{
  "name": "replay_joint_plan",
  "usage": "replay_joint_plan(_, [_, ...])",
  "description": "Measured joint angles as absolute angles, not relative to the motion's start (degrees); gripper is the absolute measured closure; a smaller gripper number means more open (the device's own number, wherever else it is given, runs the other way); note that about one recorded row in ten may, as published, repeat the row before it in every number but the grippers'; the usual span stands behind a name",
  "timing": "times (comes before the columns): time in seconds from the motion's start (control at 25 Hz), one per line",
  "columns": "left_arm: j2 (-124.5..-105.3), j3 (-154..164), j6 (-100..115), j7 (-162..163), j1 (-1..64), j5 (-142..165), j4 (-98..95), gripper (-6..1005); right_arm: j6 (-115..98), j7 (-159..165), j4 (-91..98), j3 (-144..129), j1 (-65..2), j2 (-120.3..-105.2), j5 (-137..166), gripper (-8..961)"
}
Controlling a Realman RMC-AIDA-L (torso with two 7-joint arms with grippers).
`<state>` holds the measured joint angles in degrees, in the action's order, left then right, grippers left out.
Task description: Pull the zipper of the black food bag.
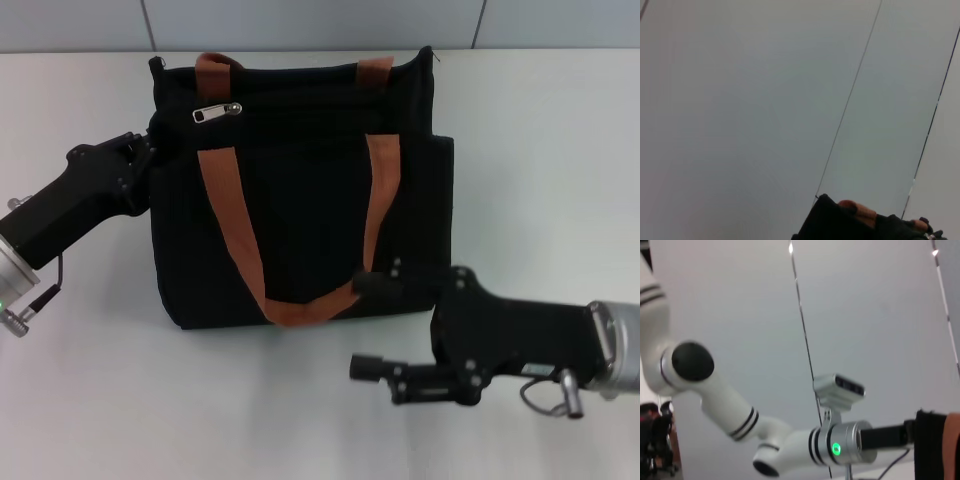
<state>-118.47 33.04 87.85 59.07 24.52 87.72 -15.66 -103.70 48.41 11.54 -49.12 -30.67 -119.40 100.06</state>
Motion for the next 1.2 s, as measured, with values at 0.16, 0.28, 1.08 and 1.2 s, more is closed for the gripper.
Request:
replay_joint_plan(0.16, [-118.47,33.05,88.86,61.27,24.71,87.7,-15.66,977,-106.67,58.94,15.76,-49.06,-30.87,-119.33,97.87,150])
replay_joint_plan(0.28, [-118.47,33.05,89.06,62.16,24.83,87.48,-15.86,976,-107.46,76.08,22.2,-49.04,-31.16,-119.0,93.97,150])
replay_joint_plan(1.08, [-118.76,32.47,92.54,63.2,26.43,86.42,-16.37,975,-93.24,148.57,16.04,-48.53,-47.13,-117.24,85.15,150])
replay_joint_plan(1.2, [-118.72,32.36,94.06,63.31,26.66,86.32,-16.88,974,-91.42,147.18,17.08,-50.22,-47.42,-117.66,85.2,150])
